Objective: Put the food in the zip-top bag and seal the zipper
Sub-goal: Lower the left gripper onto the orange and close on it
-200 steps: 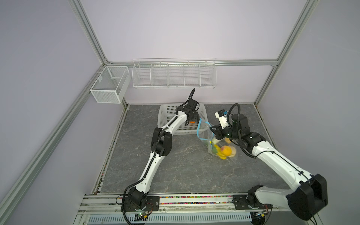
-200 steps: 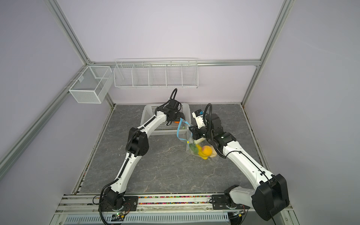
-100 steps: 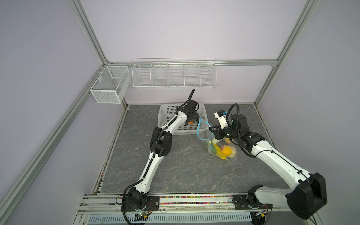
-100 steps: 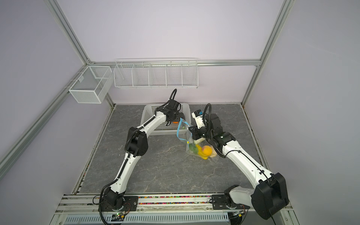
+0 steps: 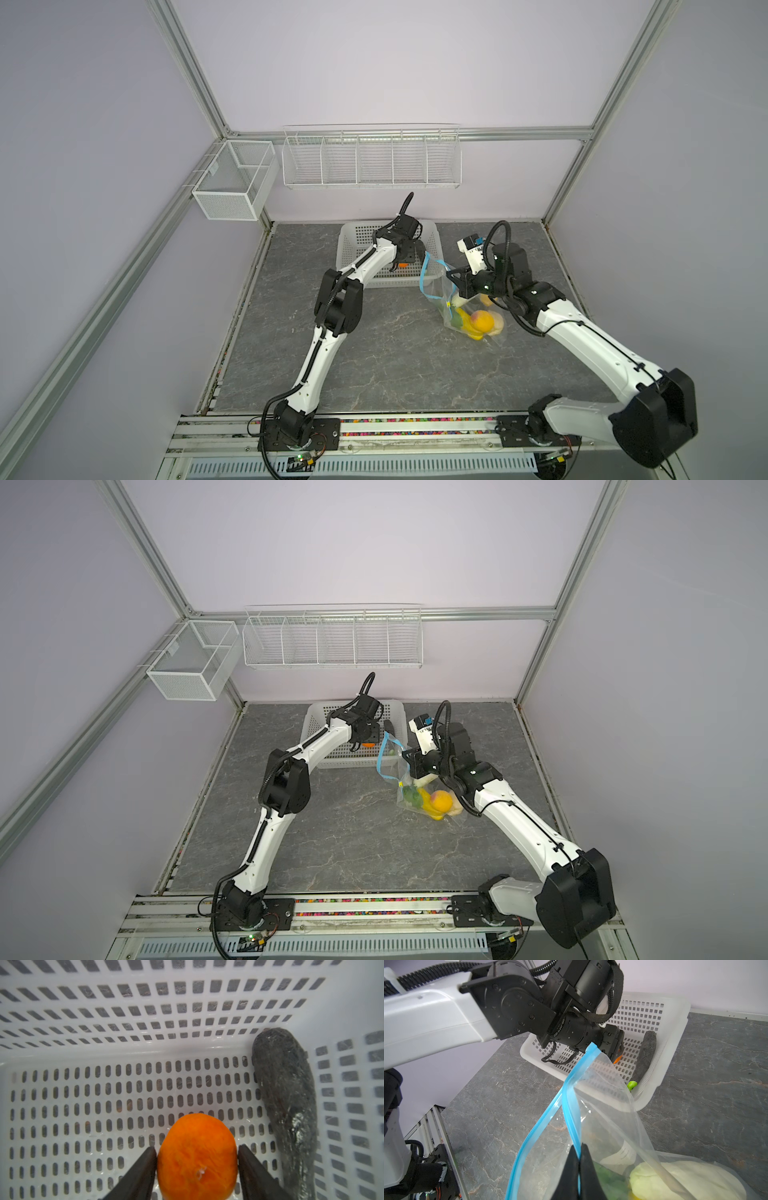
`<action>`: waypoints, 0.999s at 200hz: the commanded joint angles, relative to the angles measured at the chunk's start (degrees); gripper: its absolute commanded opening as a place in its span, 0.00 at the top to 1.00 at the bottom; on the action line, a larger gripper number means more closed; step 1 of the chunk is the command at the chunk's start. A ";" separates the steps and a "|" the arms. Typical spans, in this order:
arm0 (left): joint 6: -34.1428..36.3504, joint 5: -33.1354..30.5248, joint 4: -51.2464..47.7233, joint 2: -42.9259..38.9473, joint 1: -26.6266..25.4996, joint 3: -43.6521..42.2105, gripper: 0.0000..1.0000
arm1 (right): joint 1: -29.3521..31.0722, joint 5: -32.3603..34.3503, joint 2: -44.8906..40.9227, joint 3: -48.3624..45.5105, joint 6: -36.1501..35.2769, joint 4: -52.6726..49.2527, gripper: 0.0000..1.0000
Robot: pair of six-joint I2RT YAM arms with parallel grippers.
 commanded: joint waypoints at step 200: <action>-0.18 -0.06 -2.79 4.18 0.73 5.82 0.39 | -0.40 0.72 -0.46 1.04 -0.35 -0.03 0.93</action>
